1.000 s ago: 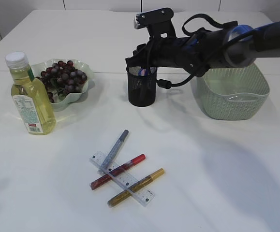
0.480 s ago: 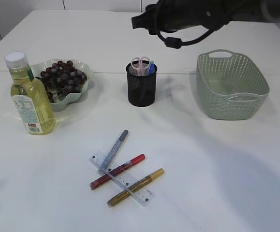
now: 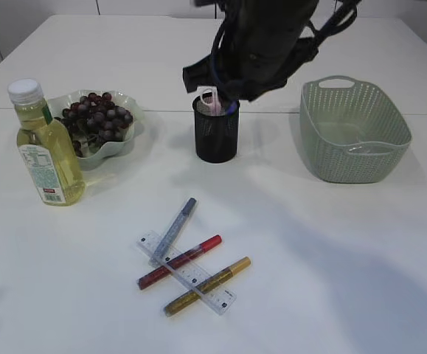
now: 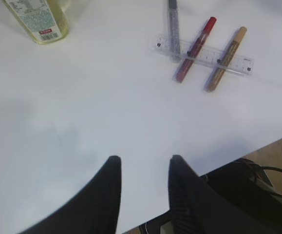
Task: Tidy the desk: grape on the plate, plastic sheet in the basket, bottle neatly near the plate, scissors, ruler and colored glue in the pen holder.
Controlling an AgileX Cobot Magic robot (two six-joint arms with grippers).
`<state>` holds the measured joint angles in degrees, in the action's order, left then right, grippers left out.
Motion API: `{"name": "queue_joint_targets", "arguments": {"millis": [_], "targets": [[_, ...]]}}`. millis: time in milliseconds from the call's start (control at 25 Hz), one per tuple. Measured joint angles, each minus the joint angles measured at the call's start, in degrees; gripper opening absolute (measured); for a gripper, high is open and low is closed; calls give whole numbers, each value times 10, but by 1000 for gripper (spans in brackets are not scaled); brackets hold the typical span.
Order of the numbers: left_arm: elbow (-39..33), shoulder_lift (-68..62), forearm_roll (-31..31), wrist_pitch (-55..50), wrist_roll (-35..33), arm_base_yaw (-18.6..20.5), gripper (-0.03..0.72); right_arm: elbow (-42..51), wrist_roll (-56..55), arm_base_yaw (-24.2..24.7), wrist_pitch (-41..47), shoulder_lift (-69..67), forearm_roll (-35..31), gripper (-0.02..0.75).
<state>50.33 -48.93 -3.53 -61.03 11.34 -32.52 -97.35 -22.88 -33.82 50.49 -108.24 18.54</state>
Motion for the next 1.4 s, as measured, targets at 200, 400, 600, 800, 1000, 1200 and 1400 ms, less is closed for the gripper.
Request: {"name": "queue_joint_targets", "arguments": {"millis": [200, 400, 600, 800, 1000, 1200, 1400], "targets": [[0, 0, 9, -18, 1, 0, 304, -1, 90, -4, 112, 0, -148, 324], [0, 0, 9, -32, 1, 0, 365, -3, 134, -4, 188, 0, -226, 395], [0, 0, 9, -48, 2, 0, 371, -3, 161, -9, 196, 0, -251, 491], [0, 0, 9, -65, 15, 0, 371, -3, 209, -46, 197, -2, -253, 502], [0, 0, 9, -87, 17, 0, 372, -6, 223, -82, 197, -40, -257, 503], [0, 0, 9, -101, 18, 0, 372, -6, 229, -92, 198, -75, -261, 503], [0, 0, 17, -102, 18, 0, 373, -6, 215, -92, 197, -107, -266, 503]]}}
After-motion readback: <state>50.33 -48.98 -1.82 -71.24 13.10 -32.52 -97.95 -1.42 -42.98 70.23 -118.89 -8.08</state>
